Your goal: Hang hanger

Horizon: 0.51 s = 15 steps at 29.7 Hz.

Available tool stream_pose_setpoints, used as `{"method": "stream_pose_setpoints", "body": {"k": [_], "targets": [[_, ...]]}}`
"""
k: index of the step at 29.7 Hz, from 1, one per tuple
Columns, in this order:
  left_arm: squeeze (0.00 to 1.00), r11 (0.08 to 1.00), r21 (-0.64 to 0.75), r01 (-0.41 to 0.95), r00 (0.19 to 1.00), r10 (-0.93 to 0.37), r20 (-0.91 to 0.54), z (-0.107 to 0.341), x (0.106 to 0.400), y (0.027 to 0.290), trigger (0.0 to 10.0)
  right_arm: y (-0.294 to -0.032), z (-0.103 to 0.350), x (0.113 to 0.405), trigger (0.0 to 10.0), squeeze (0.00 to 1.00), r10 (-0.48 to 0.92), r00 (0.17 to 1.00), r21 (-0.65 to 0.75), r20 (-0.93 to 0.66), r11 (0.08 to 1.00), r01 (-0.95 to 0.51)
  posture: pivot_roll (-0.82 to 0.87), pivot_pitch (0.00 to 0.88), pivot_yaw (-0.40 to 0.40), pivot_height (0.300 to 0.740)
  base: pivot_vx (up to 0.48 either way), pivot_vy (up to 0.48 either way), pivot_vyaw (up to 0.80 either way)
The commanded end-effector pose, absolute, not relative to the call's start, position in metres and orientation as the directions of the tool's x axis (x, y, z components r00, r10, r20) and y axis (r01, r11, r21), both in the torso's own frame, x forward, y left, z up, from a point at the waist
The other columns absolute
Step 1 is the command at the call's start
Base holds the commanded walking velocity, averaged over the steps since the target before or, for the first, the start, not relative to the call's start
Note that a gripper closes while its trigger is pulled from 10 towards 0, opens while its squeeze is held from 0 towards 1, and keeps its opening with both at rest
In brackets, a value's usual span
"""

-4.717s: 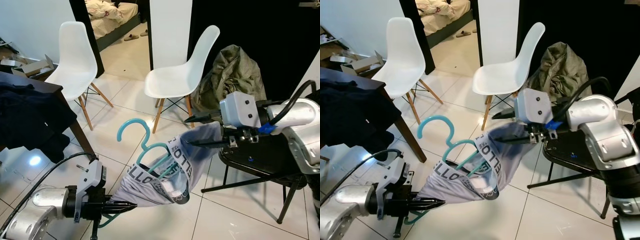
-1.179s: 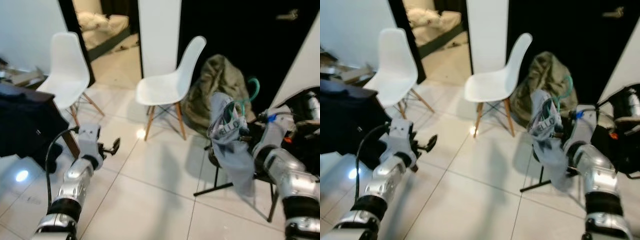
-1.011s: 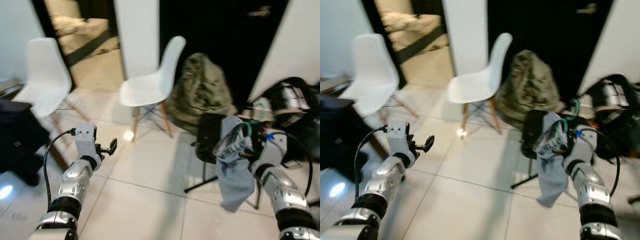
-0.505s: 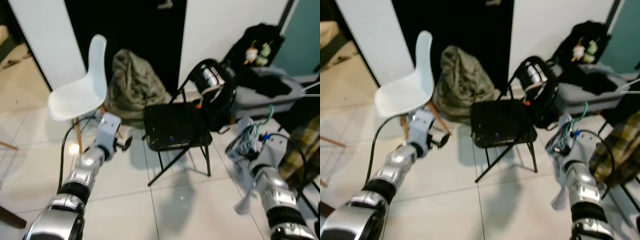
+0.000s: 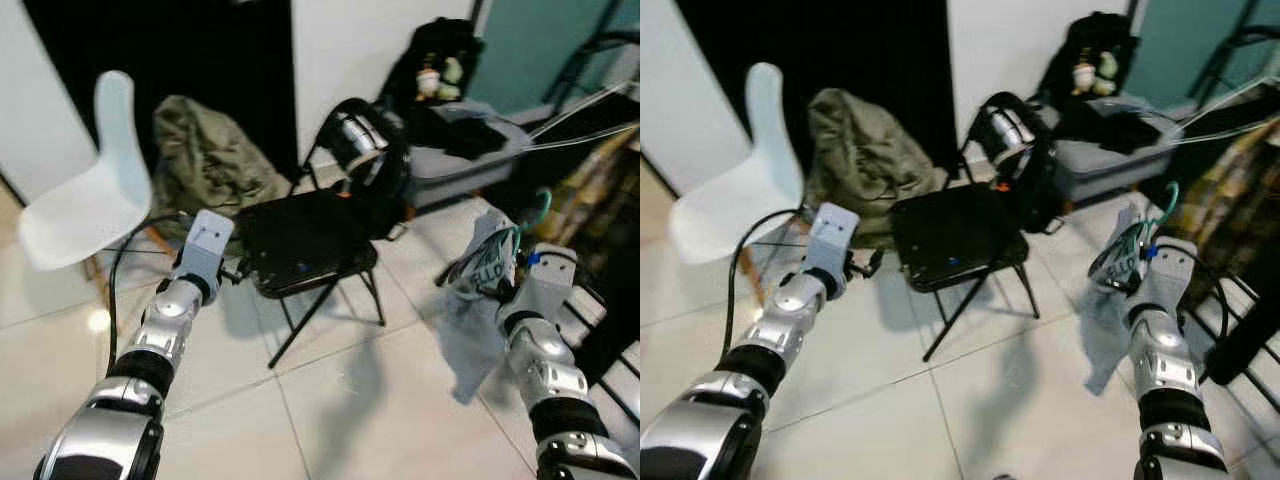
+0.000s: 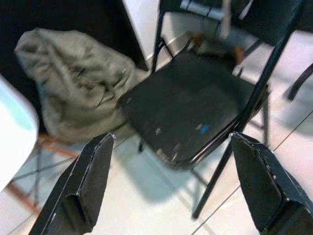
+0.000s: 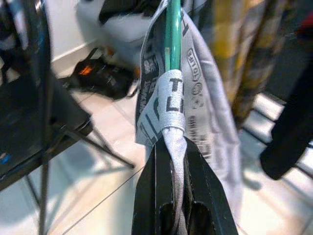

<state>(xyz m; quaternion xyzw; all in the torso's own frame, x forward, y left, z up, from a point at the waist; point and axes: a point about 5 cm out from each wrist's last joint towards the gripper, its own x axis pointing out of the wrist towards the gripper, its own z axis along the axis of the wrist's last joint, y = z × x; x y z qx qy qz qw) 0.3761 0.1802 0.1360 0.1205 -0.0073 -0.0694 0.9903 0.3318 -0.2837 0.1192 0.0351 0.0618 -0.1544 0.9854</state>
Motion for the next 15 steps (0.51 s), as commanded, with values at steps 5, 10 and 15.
{"method": "stream_pose_setpoints", "body": {"k": [5, 10, 15], "targets": [[0.0, 0.984, 0.164, 0.062, 0.998, -0.062, -0.004, 0.119, 0.354, 0.207, 10.0, -0.255, 0.115, 0.312, 10.0, 0.0, -0.211, 0.973, 0.005, -0.096, 0.977, 0.212, -0.03, 0.161, 0.075, 0.74, 0.0, 0.0, -0.73], [0.0, 0.988, 0.154, -0.005, 0.998, -0.004, 0.058, 0.124, 0.343, 0.2, 10.0, -0.248, 0.12, 0.314, 10.0, 0.0, -0.183, 0.98, -0.058, -0.081, 0.982, 0.178, -0.02, 0.168, -0.002, 0.74, 0.0, 0.0, -0.73], [0.0, 0.991, 0.129, -0.031, 0.997, 0.021, 0.078, 0.123, 0.342, 0.192, 10.0, -0.255, 0.123, 0.322, 10.0, 0.0, -0.186, 0.978, -0.066, -0.092, 0.981, 0.18, -0.01, 0.144, -0.03, 0.74, 0.0, 0.0, -0.73]]}}
